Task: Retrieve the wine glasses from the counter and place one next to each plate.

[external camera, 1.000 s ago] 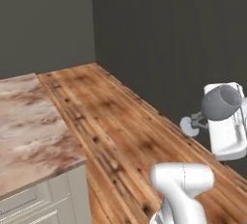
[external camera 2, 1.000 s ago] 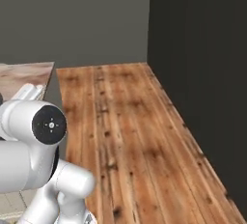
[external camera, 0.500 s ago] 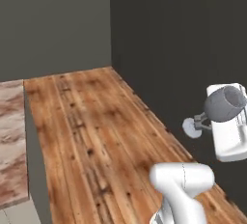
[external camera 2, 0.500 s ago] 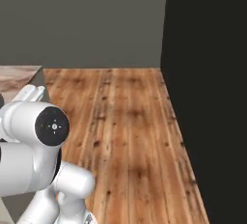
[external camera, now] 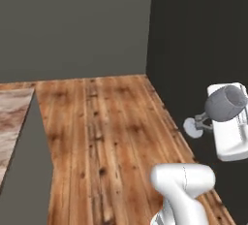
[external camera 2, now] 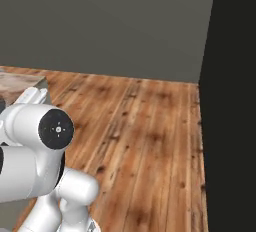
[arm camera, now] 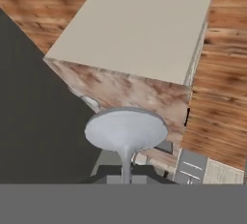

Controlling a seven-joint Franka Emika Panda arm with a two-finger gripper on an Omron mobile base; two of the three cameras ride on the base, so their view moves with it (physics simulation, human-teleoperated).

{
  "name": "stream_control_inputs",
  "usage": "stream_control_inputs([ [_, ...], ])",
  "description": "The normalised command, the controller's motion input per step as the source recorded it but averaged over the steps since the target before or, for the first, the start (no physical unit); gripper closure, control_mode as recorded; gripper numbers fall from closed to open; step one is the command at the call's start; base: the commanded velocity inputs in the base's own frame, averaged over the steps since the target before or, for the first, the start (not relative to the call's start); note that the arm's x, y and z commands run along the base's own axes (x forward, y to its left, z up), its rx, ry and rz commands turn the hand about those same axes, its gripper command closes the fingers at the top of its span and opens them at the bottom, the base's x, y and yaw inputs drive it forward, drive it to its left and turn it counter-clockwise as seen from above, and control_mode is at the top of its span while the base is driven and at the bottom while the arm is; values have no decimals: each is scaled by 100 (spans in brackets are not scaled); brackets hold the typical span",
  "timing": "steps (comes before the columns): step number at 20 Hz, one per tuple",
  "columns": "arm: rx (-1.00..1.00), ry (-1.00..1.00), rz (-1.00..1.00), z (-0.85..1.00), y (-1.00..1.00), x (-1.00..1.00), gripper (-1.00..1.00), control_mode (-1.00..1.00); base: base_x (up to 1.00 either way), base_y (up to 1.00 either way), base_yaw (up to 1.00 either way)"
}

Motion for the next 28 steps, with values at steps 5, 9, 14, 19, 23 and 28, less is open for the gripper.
stream_control_inputs([
  [5, 0, 0, 0, 0, 0, 0, 100, 100, 100, -6, 48],
  [9, 0, 0, 0, 0, 0, 0, 100, 100, 100, -4, 50],
  [14, 0, 0, 0, 0, 0, 0, 100, 100, 100, -23, 41],
  [19, 0, 0, 0, 0, 0, 0, 100, 100, 100, -45, 38],
  [23, 0, 0, 0, 0, 0, 0, 100, 100, 94, -100, 36],
  [28, 0, 0, 0, 0, 0, 0, 100, 100, 100, -100, 36],
])
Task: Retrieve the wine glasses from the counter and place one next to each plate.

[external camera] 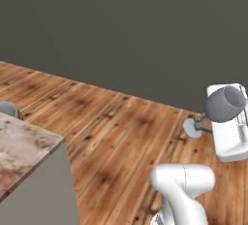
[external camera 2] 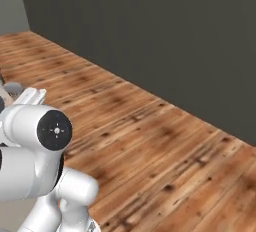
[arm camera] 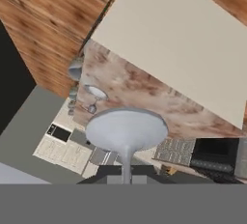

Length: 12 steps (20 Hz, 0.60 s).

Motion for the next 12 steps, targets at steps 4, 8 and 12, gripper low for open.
stream_control_inputs([
  [4, 0, 0, 0, 0, 0, 0, 100, 100, 100, -100, 38],
  [8, 0, 0, 0, 0, 0, 0, 100, 100, 100, -92, 50],
  [12, 0, 0, 0, 0, 0, 0, 100, 100, 100, -89, 52],
])
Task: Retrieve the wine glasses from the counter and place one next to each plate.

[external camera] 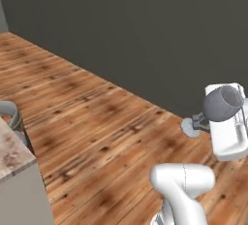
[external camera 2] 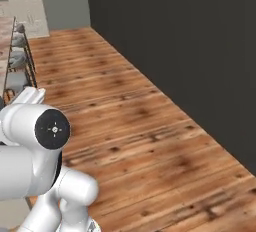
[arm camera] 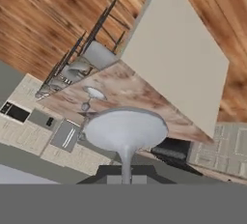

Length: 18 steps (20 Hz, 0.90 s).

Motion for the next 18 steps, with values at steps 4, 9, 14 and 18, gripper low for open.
stream_control_inputs([
  [4, 0, 0, 0, 0, 0, 0, 100, 100, 100, -83, 56],
  [9, 0, 0, 0, 0, 0, 0, 100, 100, 100, -81, 56],
  [14, 0, 0, 0, 0, 0, 0, 100, 100, 100, -81, 55],
  [18, 0, 0, 0, 0, 0, 0, 100, 100, 100, -86, 52],
])
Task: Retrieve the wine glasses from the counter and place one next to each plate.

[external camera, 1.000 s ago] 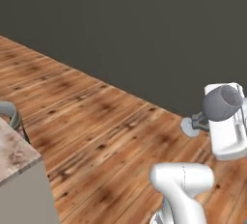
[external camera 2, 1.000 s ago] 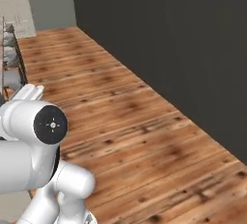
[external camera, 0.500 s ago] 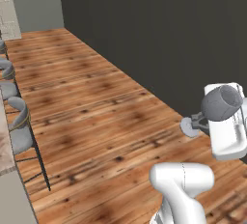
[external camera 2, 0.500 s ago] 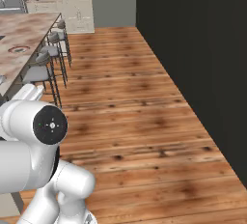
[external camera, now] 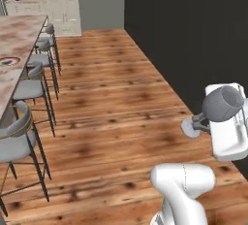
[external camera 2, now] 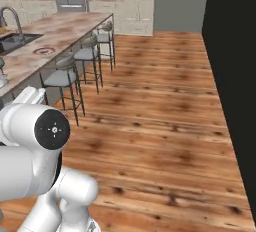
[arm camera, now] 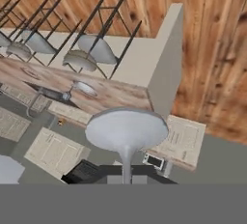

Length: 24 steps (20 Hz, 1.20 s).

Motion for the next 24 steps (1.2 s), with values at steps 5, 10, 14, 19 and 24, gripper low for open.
stream_control_inputs([
  [5, 0, 0, 0, 0, 0, 0, 100, 100, 100, -83, 53],
  [10, 0, 0, 0, 0, 0, 0, 100, 100, 100, -84, 52],
  [14, 0, 0, 0, 0, 0, 0, 100, 100, 100, -84, 51],
  [19, 0, 0, 0, 0, 0, 0, 100, 100, 100, -84, 50],
  [24, 0, 0, 0, 0, 0, 0, 100, 100, 100, -99, 38],
])
